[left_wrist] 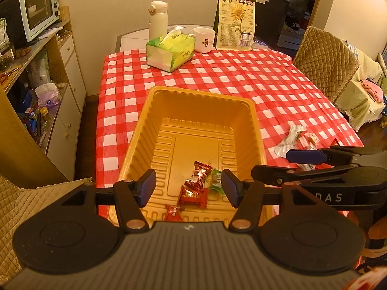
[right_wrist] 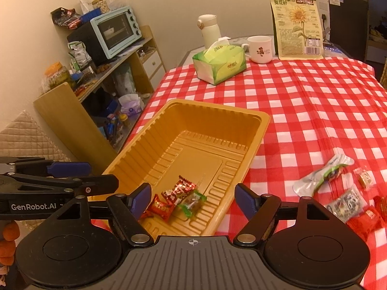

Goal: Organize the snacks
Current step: 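Lift both open grippers from the tray and move toward the snack pile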

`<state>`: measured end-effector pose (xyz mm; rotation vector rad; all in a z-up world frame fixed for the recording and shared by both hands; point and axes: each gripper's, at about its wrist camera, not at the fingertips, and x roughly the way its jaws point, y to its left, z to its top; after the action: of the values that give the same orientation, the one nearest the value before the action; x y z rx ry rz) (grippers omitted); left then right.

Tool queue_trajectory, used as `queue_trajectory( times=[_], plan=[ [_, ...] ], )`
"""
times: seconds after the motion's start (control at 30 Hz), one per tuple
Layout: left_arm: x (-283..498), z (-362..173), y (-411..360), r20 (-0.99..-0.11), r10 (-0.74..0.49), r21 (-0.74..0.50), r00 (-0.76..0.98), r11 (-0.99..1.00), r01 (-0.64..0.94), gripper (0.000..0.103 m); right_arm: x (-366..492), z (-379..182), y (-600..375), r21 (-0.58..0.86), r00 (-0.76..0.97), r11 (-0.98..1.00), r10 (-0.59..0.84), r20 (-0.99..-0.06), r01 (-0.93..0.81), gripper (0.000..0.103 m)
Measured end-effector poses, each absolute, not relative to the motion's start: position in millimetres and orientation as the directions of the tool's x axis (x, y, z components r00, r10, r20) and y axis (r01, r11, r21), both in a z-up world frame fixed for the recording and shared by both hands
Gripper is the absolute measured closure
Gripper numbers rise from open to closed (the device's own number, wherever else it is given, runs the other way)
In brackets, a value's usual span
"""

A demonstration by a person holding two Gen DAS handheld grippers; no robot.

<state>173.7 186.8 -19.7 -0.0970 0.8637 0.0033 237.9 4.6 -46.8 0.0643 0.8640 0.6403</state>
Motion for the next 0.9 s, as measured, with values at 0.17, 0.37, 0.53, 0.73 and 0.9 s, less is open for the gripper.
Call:
queue_trajectory(
  times=[0.17, 0.37, 0.53, 0.73, 0.9],
  plan=[
    [158.1, -17.7, 176.3, -0.759, -0.037, -0.082, 0.650, 0.996, -0.038, 0.046, 222.4, -46.1, -7.9, 0.319, 0.475, 0.809, 0.558, -0.680, -0.493, 0.026],
    [141.1, -17.7, 156.9, -0.764, -0.046, -0.084, 0.643, 0.996, -0.029, 0.046, 205.4, -45.2, -29.1, 0.336, 0.470, 0.807, 0.565, -0.678, -0.485, 0.026],
    [130.7, -20.5, 133.1, -0.772, -0.067, -0.093, 0.632, 0.996, -0.008, 0.046, 194.5, -44.8, -54.0, 0.346, 0.467, 0.808, 0.567, -0.679, -0.478, 0.026],
    [120.7, -27.1, 97.5, -0.779, -0.101, -0.111, 0.618, 0.994, 0.021, 0.046, 183.3, -45.1, -94.1, 0.354, 0.467, 0.814, 0.561, -0.683, -0.460, 0.026],
    [118.6, -32.2, 64.7, -0.780, -0.121, -0.118, 0.614, 0.992, 0.046, 0.046, 179.6, -49.8, -133.0, 0.356, 0.469, 0.831, 0.540, -0.699, -0.427, 0.026]
  ],
)
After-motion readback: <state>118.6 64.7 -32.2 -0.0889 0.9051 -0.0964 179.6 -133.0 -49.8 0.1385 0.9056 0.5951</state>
